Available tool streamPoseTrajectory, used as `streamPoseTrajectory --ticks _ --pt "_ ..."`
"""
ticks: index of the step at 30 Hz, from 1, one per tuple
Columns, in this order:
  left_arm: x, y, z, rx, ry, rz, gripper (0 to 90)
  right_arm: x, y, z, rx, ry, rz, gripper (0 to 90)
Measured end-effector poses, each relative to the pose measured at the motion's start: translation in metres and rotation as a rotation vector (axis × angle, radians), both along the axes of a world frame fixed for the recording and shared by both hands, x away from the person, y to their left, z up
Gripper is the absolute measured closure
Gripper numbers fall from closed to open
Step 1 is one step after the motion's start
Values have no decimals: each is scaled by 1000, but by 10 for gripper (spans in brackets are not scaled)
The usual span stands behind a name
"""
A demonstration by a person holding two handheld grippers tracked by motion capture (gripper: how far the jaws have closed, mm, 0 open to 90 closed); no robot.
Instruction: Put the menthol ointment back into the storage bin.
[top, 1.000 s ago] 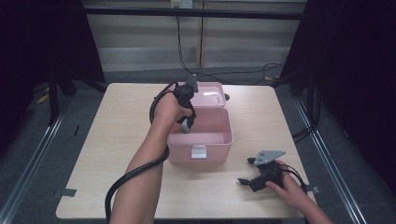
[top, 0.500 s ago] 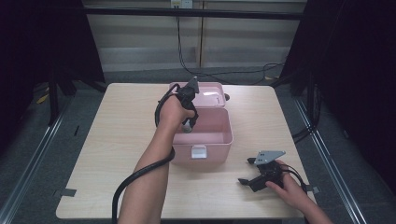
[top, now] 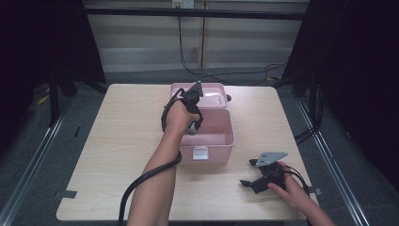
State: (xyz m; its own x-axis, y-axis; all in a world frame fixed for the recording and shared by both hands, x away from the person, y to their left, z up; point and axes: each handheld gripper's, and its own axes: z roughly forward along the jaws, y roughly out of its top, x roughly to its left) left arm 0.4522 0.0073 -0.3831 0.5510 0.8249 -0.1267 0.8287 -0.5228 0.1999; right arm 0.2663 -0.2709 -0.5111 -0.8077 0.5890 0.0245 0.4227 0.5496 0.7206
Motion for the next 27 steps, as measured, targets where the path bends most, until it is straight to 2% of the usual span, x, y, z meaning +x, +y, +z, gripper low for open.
streamPoseTrajectory --ticks 13,16,27 --pt "1 -1 -16 -7 -28 23 500 0 0 0 1 -2 -1 96" --pt "1 -1 -18 -4 -19 22 499 0 0 0 1 -1 -1 95" --pt "1 -3 -29 -12 -39 32 499 0 0 0 2 0 -1 95"
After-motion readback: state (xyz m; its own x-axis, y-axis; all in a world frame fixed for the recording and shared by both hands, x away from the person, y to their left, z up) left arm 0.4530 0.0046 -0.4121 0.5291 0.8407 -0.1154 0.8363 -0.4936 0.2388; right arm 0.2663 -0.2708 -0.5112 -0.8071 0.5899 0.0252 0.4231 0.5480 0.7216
